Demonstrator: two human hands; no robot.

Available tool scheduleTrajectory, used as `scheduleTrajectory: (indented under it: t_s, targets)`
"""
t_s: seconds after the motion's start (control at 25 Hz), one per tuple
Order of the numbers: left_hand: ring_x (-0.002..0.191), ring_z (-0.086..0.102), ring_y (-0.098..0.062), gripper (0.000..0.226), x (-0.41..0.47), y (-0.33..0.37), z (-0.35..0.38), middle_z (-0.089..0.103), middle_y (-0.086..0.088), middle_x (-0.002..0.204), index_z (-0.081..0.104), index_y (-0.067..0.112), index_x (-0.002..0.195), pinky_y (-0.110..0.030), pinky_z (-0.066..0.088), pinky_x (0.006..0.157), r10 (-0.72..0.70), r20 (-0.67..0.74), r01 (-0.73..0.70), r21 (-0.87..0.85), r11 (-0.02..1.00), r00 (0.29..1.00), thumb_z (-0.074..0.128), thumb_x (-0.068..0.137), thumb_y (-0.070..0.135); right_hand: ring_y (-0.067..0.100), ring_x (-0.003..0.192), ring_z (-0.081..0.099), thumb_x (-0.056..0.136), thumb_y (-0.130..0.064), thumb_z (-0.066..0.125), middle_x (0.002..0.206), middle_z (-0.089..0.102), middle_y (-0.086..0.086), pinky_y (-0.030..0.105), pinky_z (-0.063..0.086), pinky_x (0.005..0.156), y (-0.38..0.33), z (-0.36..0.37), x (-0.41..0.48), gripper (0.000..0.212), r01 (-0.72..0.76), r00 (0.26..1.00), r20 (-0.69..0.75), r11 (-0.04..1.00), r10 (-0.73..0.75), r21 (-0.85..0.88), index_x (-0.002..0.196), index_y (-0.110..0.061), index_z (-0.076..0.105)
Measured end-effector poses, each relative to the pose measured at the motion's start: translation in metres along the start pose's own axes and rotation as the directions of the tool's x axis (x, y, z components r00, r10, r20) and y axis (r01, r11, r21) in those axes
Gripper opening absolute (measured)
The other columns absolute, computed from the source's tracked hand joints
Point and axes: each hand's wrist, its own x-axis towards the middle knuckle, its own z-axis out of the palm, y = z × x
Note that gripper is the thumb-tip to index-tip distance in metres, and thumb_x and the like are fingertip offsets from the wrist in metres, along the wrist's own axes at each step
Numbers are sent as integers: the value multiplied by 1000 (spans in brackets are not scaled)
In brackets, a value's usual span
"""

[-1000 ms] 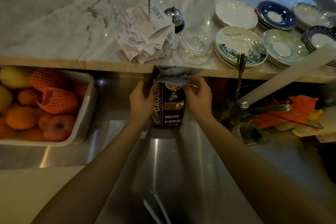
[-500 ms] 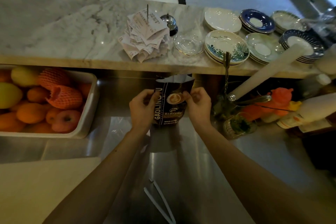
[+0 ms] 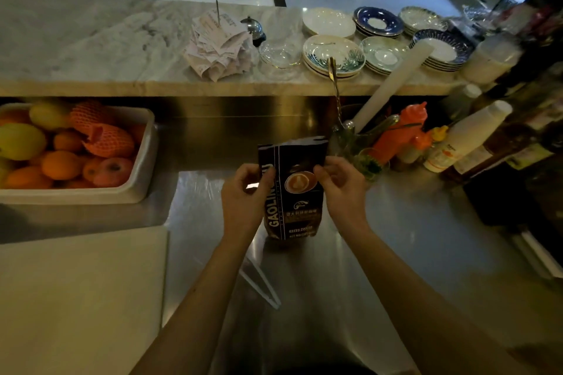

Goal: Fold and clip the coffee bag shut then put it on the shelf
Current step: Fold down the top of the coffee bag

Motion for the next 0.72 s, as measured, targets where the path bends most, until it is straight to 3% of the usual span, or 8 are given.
scheduleTrajectory:
  t_s: [0.16, 0.28, 0.36, 0.48, 0.6, 0.72]
  targets:
    - [81, 70, -14, 13, -41, 0, 18, 73, 1, 84, 67, 26, 85, -22, 56, 70, -52, -35, 51, -31, 998, 998, 68, 88, 12, 15, 79, 70, 92, -12, 61, 85, 70, 5, 27, 58, 69, 19, -30, -30, 7, -15, 1000, -13, 1000, 15, -1, 96, -9, 66]
    - [83, 71, -18, 8, -69, -1, 36, 73, -3, 86, 67, 21, 90, -28, 58, 72, -58, -109, 59, 13, 998, 992, 67, 88, 13, 16, 81, 70, 92, -13, 60, 87, 70, 8, 33, 60, 70, 38, -52, -40, 6, -7, 997, 80, 1000, 9, -28, 93, -8, 63]
    - [82, 70, -15, 3, -83, -2, 44, 73, -1, 85, 68, 17, 91, -29, 56, 72, -87, -165, 93, 31, 995, 983, 67, 89, 17, 11, 79, 69, 93, -18, 59, 84, 70, 3, 28, 59, 67, 45, -61, -46, 9, -3, 989, 148, 999, 11, -52, 89, -10, 62]
    - [78, 69, -12, 7, -98, 4, 55, 72, 2, 81, 69, 14, 90, -25, 53, 70, -83, -237, 96, 43, 994, 968, 69, 87, 21, 1, 73, 62, 93, -28, 60, 76, 63, -10, 14, 48, 60, 48, -79, -44, 15, 123, 963, 259, 977, -75, -173, 84, -16, 59]
    - [83, 72, -15, 8, -105, 9, 58, 74, -1, 85, 71, 15, 93, -30, 57, 75, -79, -236, 101, 84, 991, 969, 70, 87, 20, 11, 78, 58, 90, -41, 58, 80, 62, -4, 23, 44, 64, 50, -86, -40, 22, 226, 938, 320, 930, -129, -289, 84, -20, 58]
    - [89, 72, -16, 11, -107, 13, 61, 75, -6, 93, 70, 11, 99, -29, 59, 79, -38, -222, 65, 111, 992, 974, 68, 88, 13, 6, 88, 63, 89, -39, 61, 89, 66, -10, 22, 53, 72, 41, -84, -43, 19, 177, 936, 334, 970, -114, -166, 96, -21, 59]
